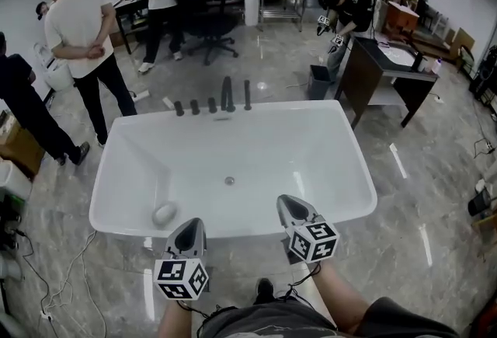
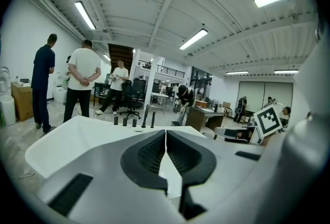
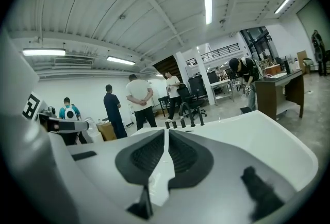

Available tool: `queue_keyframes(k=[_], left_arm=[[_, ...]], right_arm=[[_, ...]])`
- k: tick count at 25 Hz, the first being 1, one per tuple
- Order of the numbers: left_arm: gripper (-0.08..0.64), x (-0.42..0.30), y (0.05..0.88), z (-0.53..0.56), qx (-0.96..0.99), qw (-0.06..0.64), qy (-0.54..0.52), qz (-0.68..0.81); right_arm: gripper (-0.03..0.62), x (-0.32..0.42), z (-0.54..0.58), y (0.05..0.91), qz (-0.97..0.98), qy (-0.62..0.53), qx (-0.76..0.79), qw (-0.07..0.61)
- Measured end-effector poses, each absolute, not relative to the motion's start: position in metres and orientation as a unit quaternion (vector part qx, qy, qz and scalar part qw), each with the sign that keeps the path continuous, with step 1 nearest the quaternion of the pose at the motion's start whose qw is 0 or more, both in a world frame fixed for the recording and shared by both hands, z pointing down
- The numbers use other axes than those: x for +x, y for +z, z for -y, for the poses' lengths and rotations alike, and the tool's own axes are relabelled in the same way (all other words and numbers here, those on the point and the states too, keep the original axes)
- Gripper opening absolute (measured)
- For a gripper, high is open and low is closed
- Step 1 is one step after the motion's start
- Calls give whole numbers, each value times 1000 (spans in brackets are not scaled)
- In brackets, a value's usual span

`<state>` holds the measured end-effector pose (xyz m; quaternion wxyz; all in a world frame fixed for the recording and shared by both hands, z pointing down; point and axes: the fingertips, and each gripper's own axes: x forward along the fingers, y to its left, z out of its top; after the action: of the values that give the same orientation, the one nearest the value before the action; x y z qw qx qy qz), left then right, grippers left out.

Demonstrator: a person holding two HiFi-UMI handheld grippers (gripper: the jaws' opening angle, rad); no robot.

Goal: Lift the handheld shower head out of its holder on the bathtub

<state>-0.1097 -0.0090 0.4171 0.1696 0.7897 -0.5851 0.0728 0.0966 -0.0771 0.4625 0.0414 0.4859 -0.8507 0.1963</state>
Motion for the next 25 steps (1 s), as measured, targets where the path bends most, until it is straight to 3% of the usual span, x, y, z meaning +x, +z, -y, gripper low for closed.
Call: queue_keyframes(k=[14,25], left_arm=[[17,-116,420,51,791,177,79,581],[17,-172,427,128,829,180,67,526]], right_arm=[[37,103,122,479,836,215,502,51],[36,63,176,466,800,198,564,56]])
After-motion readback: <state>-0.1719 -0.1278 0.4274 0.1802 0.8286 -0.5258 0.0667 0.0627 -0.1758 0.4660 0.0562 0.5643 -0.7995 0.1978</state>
